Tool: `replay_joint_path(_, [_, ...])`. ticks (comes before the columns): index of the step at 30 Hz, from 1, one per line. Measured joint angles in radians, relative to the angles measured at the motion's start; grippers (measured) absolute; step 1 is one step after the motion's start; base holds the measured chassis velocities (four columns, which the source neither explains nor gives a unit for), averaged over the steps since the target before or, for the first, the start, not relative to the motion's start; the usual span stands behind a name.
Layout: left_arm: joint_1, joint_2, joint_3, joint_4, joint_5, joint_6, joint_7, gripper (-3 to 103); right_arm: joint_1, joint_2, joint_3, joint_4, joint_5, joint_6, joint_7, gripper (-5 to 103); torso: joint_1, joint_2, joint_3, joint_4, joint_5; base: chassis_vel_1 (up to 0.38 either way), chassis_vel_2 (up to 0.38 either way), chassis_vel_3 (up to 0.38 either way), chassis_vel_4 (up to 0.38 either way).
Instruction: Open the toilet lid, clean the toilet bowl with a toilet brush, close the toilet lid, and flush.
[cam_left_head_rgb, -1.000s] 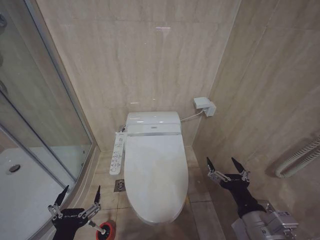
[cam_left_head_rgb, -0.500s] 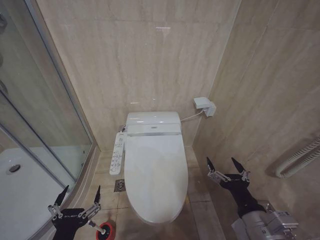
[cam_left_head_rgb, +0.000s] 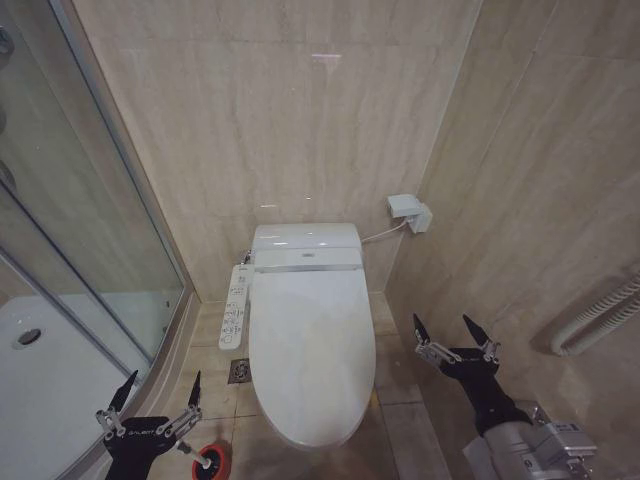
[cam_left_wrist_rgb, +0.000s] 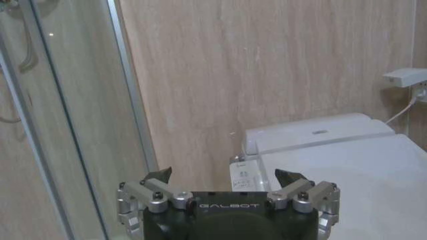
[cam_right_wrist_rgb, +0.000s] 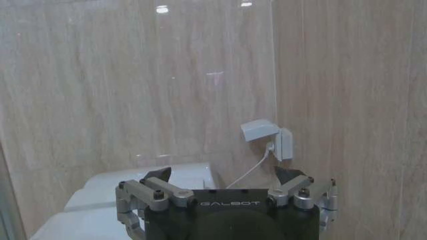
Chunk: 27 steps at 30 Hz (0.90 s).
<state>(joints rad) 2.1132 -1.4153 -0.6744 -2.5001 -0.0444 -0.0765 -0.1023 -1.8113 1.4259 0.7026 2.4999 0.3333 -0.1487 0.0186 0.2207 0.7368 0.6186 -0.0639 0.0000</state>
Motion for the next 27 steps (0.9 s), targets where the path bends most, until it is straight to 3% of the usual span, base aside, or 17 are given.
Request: replay_joint_path(27, [0.0,0.0,0.0,0.0,0.0,0.0,0.0,100,0.0,0.0,0.0,0.0,0.0,0.0,0.0,100,0.0,0.0,0.0,0.0,0.0,0.0,0.0,0.0,0.0])
